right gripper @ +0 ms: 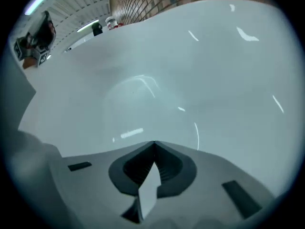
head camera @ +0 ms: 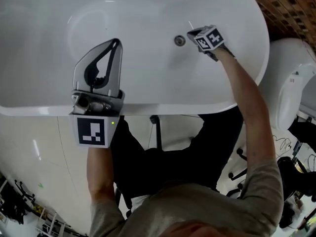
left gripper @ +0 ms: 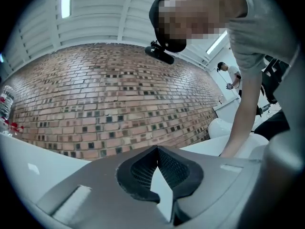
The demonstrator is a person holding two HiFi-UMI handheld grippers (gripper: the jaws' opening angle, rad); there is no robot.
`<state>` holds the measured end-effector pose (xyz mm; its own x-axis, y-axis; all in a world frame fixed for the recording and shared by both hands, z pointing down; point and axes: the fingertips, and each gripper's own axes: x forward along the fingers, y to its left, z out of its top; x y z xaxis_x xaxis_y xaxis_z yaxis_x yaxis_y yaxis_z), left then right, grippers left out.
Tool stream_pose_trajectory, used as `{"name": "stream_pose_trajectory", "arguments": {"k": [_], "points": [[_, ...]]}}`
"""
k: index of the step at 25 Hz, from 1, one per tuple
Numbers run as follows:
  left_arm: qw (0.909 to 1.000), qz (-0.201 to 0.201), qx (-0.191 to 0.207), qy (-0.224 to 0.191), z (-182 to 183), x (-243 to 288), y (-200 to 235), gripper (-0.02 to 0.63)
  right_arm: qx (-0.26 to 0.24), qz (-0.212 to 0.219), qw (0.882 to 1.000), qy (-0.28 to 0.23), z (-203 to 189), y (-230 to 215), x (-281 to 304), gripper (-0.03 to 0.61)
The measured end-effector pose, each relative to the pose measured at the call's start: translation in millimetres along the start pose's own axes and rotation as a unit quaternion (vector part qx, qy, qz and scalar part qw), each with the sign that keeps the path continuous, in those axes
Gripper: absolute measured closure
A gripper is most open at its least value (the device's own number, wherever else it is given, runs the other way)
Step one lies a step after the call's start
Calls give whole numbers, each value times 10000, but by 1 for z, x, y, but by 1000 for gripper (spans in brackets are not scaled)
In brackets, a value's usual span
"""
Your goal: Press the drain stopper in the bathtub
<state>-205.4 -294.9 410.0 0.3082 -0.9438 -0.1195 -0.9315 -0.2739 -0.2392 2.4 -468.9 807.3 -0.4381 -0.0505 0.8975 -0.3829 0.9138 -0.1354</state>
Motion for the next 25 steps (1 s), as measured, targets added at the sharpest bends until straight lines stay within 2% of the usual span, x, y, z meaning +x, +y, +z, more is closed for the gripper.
{"name": "stream_pose_trajectory", "arguments": {"k": [4, 7, 10, 15, 20, 23, 25], "points": [[9996, -72, 210, 196, -5, 3, -12, 607, -794, -9, 9943, 714, -36, -8, 47, 578], [9965, -254, 671, 419, -10, 9, -24, 607, -1186, 15, 9873, 1055, -54, -10, 79, 578], [9950, -348, 779, 514, -15, 12, -26, 607, -1677, 96, 9784, 1202, -57, -2, 103, 578], [9956, -255, 680, 586, -17, 13, -20, 607, -1464, 64, 9826, 1140, -57, -5, 128, 578], [9954, -213, 679, 635, -19, 13, -19, 607, -1622, 118, 9794, 1200, -62, 0, 138, 574], [9954, -192, 685, 642, -20, 13, -19, 607, -1357, 153, 9850, 1058, -63, -3, 139, 569], [9957, -160, 691, 602, -17, 13, -17, 607, -1381, 147, 9852, 1008, -60, -2, 141, 568]]}}
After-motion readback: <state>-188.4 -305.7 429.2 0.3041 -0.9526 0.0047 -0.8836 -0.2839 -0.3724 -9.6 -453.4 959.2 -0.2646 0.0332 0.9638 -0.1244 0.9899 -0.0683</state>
